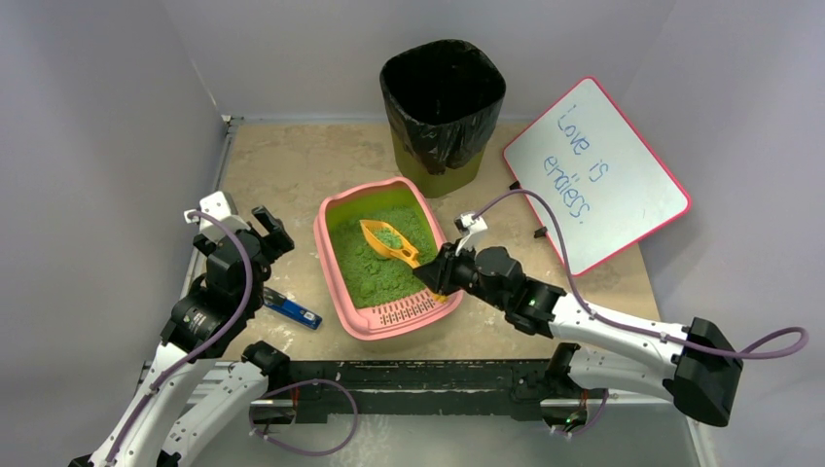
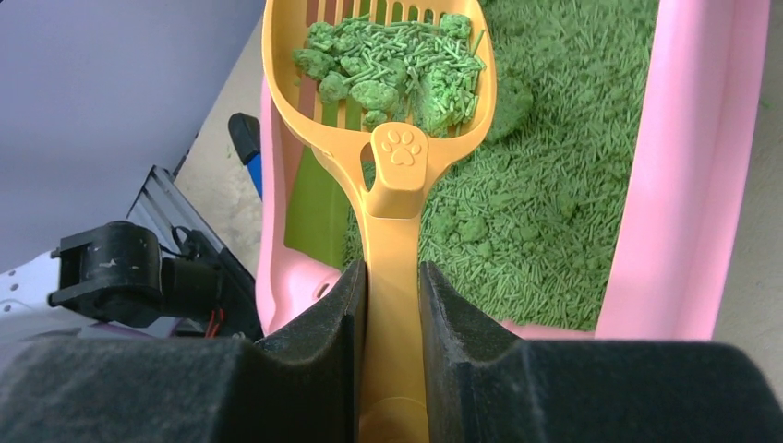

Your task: Clean the litter box

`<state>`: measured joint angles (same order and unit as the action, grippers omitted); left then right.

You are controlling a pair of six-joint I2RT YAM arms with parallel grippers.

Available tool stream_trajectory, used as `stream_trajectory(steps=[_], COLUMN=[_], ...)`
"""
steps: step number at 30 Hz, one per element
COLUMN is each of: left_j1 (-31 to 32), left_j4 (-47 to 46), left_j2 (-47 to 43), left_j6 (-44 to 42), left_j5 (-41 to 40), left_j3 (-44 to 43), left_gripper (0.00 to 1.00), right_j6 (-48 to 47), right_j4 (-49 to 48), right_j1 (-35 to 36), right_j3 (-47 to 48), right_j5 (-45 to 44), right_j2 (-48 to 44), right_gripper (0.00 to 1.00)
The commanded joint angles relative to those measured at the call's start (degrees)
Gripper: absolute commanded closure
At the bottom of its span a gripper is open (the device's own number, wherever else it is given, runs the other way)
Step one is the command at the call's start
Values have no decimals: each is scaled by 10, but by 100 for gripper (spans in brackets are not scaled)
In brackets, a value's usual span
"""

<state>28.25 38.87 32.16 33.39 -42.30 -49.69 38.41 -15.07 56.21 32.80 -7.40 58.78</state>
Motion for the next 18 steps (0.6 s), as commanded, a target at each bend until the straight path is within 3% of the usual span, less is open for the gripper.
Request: stream_trajectory(steps=[1, 10, 18], left_j1=[-1, -1, -1], left_j4=[-14, -14, -15], left_j2=[-4, -6, -8], left_j6=[1, 1, 2], left_j5=[4, 7, 7], left_j3=[-4, -3, -2], left_gripper=[21, 21, 21], right_j6=[-113, -527, -788], right_j4=[-118, -277, -220], right_j1=[-1, -1, 0], right_j3=[-16, -104, -70], right_j5=[3, 26, 22], right_j2=[-12, -58, -62], right_gripper=[100, 100, 100])
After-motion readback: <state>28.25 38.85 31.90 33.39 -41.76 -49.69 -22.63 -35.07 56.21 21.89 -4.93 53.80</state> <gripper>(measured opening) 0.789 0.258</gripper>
